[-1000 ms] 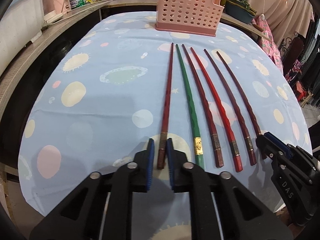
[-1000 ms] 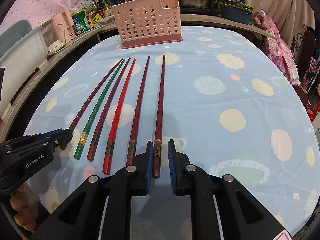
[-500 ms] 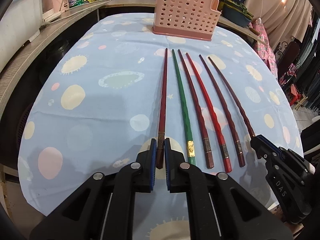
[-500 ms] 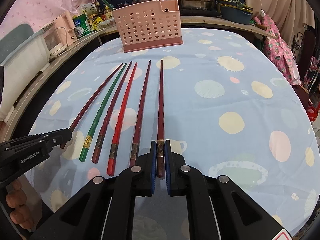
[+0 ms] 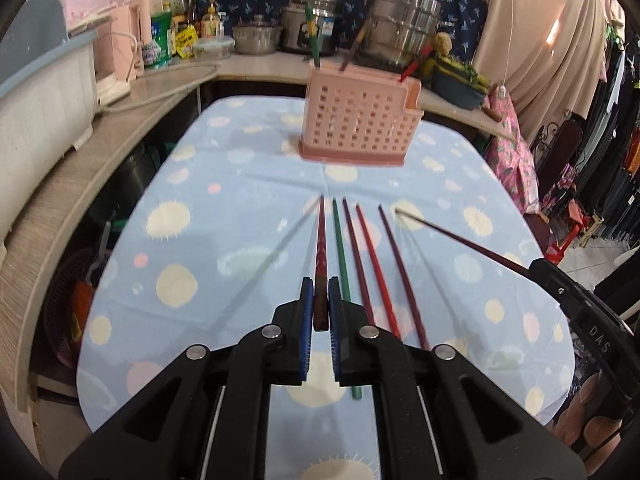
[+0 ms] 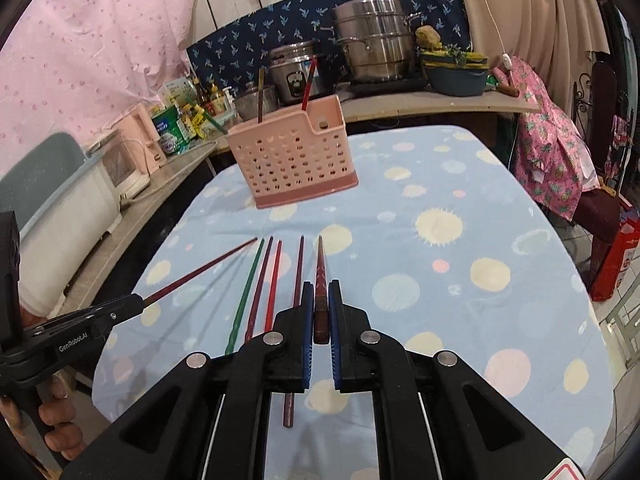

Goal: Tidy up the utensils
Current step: 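Lift both chopsticks and carry both tools over the pink basket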

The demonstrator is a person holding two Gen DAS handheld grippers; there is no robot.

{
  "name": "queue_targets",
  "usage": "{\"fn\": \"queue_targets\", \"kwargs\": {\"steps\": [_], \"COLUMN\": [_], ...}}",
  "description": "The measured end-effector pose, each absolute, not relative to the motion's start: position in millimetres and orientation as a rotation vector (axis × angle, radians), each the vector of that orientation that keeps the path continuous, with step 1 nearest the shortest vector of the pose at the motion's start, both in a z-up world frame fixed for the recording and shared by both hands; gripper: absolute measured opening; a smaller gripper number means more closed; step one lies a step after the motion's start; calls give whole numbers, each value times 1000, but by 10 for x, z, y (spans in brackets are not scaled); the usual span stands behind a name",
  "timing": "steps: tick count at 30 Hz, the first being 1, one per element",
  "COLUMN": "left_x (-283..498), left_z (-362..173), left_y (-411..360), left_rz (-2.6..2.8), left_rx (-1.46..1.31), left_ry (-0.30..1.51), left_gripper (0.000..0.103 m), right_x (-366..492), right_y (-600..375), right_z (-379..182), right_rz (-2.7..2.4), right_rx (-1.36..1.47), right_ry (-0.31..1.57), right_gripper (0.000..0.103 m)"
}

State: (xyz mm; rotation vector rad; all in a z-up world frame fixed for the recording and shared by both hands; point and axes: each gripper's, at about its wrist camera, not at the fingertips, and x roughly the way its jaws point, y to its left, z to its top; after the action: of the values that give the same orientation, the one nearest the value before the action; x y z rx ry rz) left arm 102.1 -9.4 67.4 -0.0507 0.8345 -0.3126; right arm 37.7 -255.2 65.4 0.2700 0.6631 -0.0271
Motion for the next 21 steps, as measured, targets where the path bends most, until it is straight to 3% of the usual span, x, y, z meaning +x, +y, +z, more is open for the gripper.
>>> {"fn": "queue_targets", "kwargs": {"steps": [9,21], "left_x": [1345,1933], "left_z": [1273,1737], "left_y": [-114,-183], "left_rz": [-292,-276], "left_rx": [-70,-106], "left_ry": [701,620], "left_gripper": [7,7], "right_x": [653,1124], "right_y": [-2769,-3034], "right_z": [1181,1465], "right_rz": [-42,-26], "right_rx": [271,361], "right_ry": [533,482], "right_gripper": [7,7]}}
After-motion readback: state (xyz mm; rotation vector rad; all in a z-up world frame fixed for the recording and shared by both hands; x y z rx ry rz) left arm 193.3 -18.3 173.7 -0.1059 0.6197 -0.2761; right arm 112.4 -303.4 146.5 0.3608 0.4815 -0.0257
